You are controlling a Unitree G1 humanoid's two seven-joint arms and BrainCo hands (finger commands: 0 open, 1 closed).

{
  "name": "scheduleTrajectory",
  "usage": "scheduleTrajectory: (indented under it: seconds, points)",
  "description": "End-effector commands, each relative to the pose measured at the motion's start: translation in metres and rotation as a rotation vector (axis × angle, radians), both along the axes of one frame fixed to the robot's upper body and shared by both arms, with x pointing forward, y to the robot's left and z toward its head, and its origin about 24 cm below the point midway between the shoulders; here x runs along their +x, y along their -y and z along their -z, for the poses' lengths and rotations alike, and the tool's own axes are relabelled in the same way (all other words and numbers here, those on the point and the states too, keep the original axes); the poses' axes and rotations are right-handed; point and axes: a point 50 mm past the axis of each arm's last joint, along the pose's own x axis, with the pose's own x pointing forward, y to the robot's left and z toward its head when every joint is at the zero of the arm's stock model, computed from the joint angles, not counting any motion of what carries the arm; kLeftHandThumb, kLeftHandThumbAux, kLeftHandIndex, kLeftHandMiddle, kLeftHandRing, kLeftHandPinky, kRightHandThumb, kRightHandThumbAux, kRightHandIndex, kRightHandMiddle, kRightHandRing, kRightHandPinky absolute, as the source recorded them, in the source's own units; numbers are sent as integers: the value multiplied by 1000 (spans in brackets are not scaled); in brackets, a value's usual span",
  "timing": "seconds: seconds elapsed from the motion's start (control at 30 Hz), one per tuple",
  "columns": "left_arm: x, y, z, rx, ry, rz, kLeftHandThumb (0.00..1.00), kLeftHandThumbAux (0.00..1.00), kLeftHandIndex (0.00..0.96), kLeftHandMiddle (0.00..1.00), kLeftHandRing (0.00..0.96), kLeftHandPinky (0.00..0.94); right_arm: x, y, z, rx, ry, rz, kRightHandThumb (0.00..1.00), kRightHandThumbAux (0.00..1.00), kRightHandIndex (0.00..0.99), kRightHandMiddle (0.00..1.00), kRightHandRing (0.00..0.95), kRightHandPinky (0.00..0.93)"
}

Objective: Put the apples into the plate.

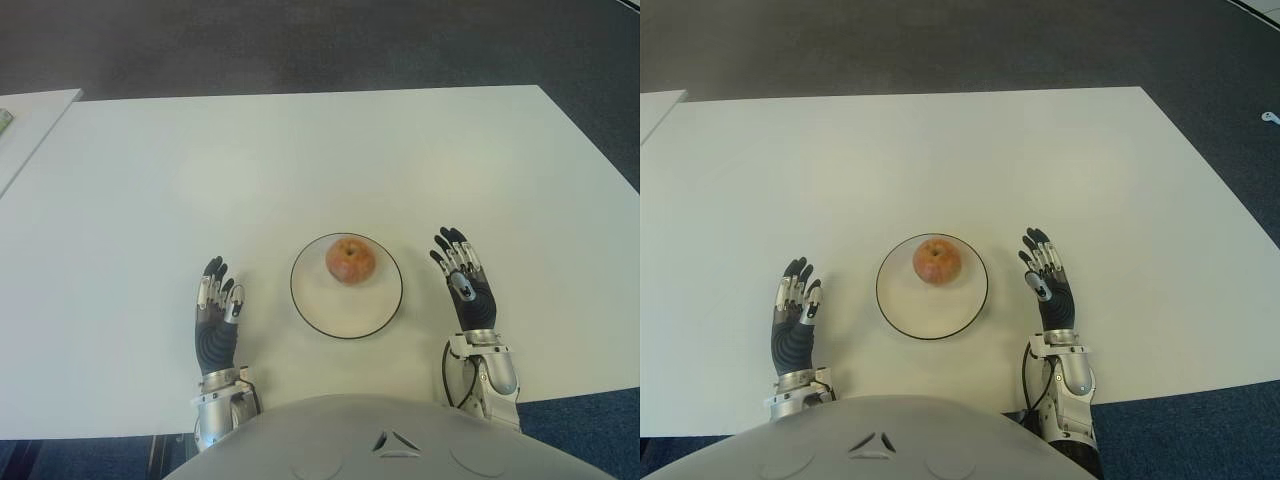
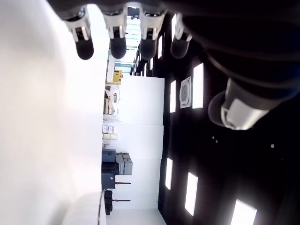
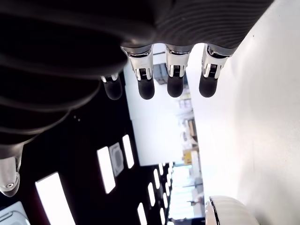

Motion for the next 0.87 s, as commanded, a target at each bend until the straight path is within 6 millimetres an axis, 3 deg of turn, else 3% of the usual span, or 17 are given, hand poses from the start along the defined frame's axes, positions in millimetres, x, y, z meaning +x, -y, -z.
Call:
scheduleTrajectory:
  seconds: [0.03, 0.87]
  points:
    - [-3, 8, 10, -33, -65, -23, 124, 530, 0, 0, 0, 0, -23, 2, 27, 56, -181, 30, 52, 462, 2, 0, 0, 0]
    - [-4, 13, 12, -64, -79, -21, 123, 477, 0, 0, 0, 0, -18, 2, 28, 81, -182, 11, 64, 461, 8, 0, 0, 0]
